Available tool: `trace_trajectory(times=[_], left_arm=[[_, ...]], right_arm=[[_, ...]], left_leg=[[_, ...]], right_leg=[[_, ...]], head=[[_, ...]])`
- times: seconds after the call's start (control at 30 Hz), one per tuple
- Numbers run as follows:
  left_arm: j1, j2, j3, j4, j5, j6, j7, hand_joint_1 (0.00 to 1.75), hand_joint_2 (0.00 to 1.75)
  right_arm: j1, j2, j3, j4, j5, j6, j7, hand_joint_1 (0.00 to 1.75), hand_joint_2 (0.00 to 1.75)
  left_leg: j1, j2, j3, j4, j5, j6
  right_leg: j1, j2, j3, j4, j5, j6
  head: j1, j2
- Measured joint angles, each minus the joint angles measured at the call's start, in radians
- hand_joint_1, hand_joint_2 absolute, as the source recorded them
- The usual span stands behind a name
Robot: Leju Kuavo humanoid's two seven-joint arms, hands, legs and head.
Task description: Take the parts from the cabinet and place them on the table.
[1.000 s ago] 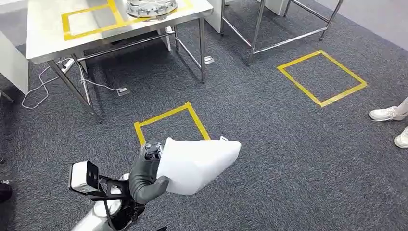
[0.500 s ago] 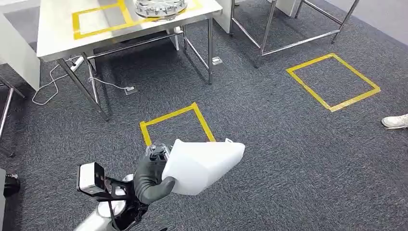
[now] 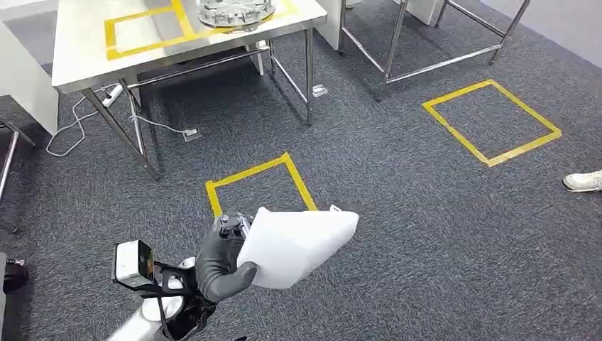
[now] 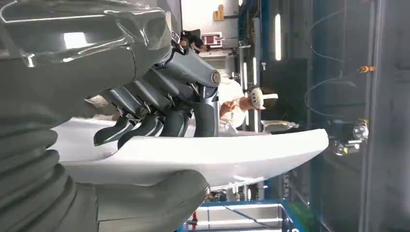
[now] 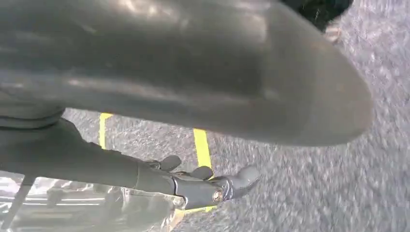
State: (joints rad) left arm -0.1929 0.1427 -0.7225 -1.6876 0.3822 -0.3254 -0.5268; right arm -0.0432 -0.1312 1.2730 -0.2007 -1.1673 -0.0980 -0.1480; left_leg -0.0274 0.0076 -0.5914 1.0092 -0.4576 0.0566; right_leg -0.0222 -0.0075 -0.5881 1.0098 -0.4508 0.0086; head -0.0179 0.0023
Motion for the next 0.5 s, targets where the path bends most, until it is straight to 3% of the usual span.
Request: trace_trajectory(times=[0.03,0.07,0.1,0.17,0.2,0.23,0.27,0.33,0.37,0.4,0.43,0.5], left_arm=[[0.002,0.000,0.001,-0.005,0.002,0.001,0.000,1.75,1.75],[0.001,0.000,0.001,-0.007,0.004,0.001,-0.002,1.75,1.75],[-0.002,0.000,0.001,-0.007,0.004,0.002,-0.002,1.75,1.75],[0.003,0.000,0.000,-0.007,0.003,0.003,-0.002,1.75,1.75],[0.005,0.002,-0.001,-0.007,0.003,0.003,-0.002,1.75,1.75],[0.006,0.003,-0.002,-0.007,0.003,0.003,-0.002,1.75,1.75],[0.007,0.004,-0.003,-0.007,0.003,0.003,-0.002,1.75,1.75],[0.008,0.005,-0.003,-0.007,0.003,0.003,-0.002,1.75,1.75],[0.008,0.006,-0.002,-0.007,0.002,0.003,-0.002,1.75,1.75],[0.008,0.008,-0.002,-0.007,0.002,0.003,-0.003,1.75,1.75],[0.010,0.008,-0.002,-0.008,-0.001,0.002,-0.003,1.75,1.75],[0.009,0.010,-0.001,-0.010,-0.002,0.002,-0.005,1.75,1.75]], right_arm=[[-0.002,0.000,0.000,0.000,0.001,0.000,0.000,0.00,0.00],[-0.001,-0.002,0.000,0.000,0.003,0.000,0.000,0.00,0.00],[-0.002,-0.003,0.000,0.000,0.005,0.000,0.000,0.00,0.00],[-0.001,-0.007,0.000,0.000,0.006,0.000,0.000,0.00,0.00],[0.000,-0.008,0.000,0.000,0.008,0.000,0.002,0.00,0.00],[0.001,-0.009,0.001,0.000,0.008,0.000,0.003,0.00,0.00],[0.001,-0.011,0.001,0.000,0.009,0.000,0.005,0.00,0.00],[0.000,-0.015,0.001,0.000,0.010,0.000,0.007,0.00,0.00],[0.000,-0.014,0.001,-0.001,0.010,0.000,0.008,0.00,0.00],[-0.002,-0.010,0.002,-0.001,0.011,0.000,0.010,0.00,0.00],[-0.004,-0.011,0.002,-0.001,0.010,0.000,0.011,0.00,0.00],[-0.004,-0.011,0.002,-0.001,0.011,-0.001,0.013,0.00,0.00]], left_leg=[[0.014,-0.004,0.031,-0.029,0.016,0.009],[0.012,-0.004,0.043,-0.045,0.022,0.004],[0.014,-0.004,0.048,-0.047,0.024,0.010],[0.014,-0.006,0.050,-0.046,0.022,0.008],[0.014,-0.009,0.050,-0.046,0.019,0.007],[0.015,-0.012,0.052,-0.045,0.016,0.005],[0.017,-0.015,0.057,-0.045,0.011,0.000],[0.023,-0.018,0.066,-0.031,-0.006,-0.013],[0.021,-0.018,0.064,-0.018,-0.019,-0.023],[0.013,-0.020,0.049,-0.004,-0.033,-0.031],[0.012,-0.020,0.051,-0.004,-0.039,-0.031],[0.017,-0.019,0.055,-0.003,-0.046,-0.033]], right_leg=[[0.004,0.000,-0.003,0.003,0.000,0.003],[0.003,0.002,-0.007,0.024,-0.005,0.004],[0.002,0.004,-0.033,0.079,-0.031,0.001],[-0.002,0.005,-0.120,0.234,-0.086,0.000],[-0.003,0.005,-0.159,0.293,-0.098,0.006],[-0.004,0.005,-0.171,0.299,-0.089,0.015],[-0.007,0.005,-0.157,0.257,-0.063,0.026],[-0.014,0.004,-0.075,0.079,0.018,0.052],[-0.020,0.001,-0.046,0.008,0.038,0.057],[-0.015,0.006,-0.037,0.011,0.033,0.040],[-0.013,0.007,-0.039,0.020,0.027,0.019],[-0.010,0.008,-0.039,0.020,0.020,0.007]], head=[[0.000,0.000],[0.004,0.000],[0.002,0.000],[0.003,0.000],[0.003,0.000],[0.004,0.000],[0.003,0.000],[0.003,0.000],[0.006,0.000],[0.011,0.000],[0.005,0.000],[0.006,0.000]])
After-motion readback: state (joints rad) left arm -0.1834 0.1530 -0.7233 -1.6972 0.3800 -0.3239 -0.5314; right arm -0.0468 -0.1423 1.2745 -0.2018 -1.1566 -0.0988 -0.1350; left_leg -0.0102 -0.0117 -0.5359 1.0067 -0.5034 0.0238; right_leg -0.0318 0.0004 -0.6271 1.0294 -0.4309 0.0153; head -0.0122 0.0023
